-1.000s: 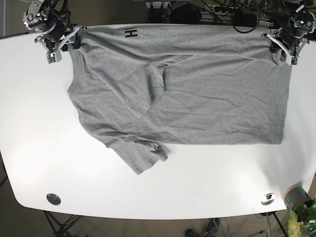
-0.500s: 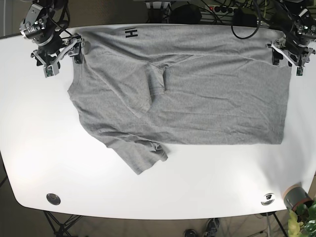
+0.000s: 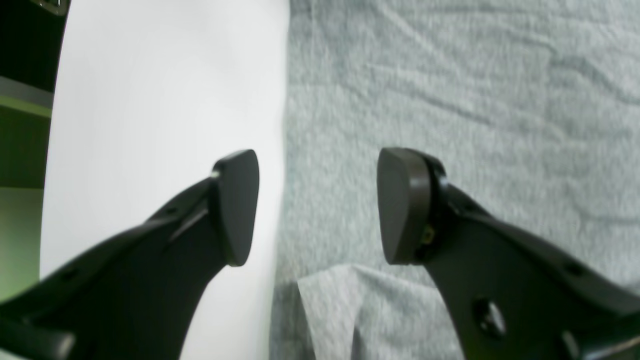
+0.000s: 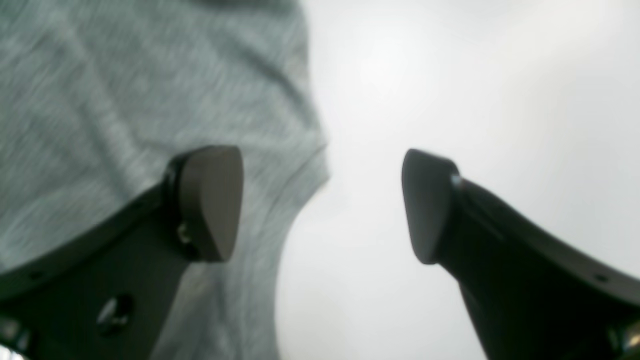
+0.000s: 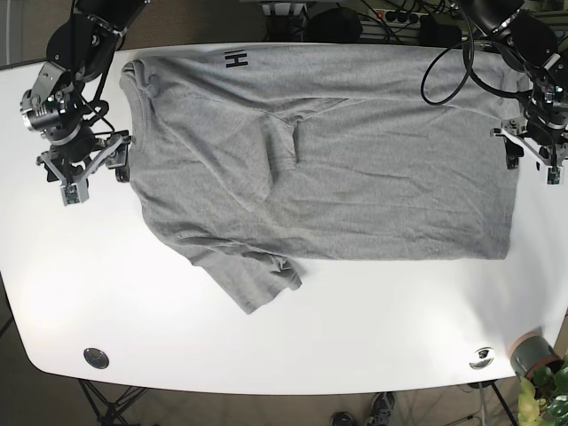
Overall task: Fold the T-shirt properly
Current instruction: 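Open both grippers and release the shirt, then move both grippers to the shirt's hem corners and grasp them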
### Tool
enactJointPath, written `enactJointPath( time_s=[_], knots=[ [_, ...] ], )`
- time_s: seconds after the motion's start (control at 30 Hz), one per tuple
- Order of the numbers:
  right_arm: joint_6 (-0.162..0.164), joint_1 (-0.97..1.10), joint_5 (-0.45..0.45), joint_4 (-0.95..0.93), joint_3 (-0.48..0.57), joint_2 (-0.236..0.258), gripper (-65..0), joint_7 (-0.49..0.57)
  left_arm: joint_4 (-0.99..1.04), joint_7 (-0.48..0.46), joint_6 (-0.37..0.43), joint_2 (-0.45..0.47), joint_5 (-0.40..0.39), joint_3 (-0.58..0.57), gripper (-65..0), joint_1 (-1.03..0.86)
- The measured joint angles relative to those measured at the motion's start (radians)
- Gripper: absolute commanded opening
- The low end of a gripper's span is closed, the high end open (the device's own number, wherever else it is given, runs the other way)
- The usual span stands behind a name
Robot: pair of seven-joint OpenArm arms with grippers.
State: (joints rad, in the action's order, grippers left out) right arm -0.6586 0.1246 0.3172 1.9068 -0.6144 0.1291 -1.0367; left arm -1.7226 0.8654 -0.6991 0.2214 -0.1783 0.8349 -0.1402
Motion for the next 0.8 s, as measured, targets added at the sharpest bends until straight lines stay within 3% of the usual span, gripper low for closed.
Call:
enactJointPath(
  time_s=[0.1,0.3,0.37,0.6,0.8],
  knots=[
    [0.000,-0.079,-0.041,-0.060,0.017,0.002,-18.4,-0.008,0.000,-0.002,0.000,0.001,-0.001,0.000,-29.9,0.016],
    [-0.009,-0.240,-0.111,-0.213,0.153,0.015,-18.4,0.002,0.000,0.002,-0.001,-0.002,0.002,0.000,-29.9,0.019],
    [0.002,-0.313,-0.151,-0.282,0.184,0.018,-18.4,0.013,0.000,0.001,0.000,-0.001,0.002,-0.003,-29.9,0.021],
    [0.003,-0.499,-0.214,-0.588,0.345,0.015,-18.4,0.162,0.000,-0.006,-0.001,-0.004,-0.003,-0.010,-29.9,-0.013],
    [0.005,-0.640,-0.270,-0.937,0.389,0.016,-18.4,0.342,0.001,0.002,-0.001,-0.010,0.002,-0.009,-30.0,-0.037]
  ],
)
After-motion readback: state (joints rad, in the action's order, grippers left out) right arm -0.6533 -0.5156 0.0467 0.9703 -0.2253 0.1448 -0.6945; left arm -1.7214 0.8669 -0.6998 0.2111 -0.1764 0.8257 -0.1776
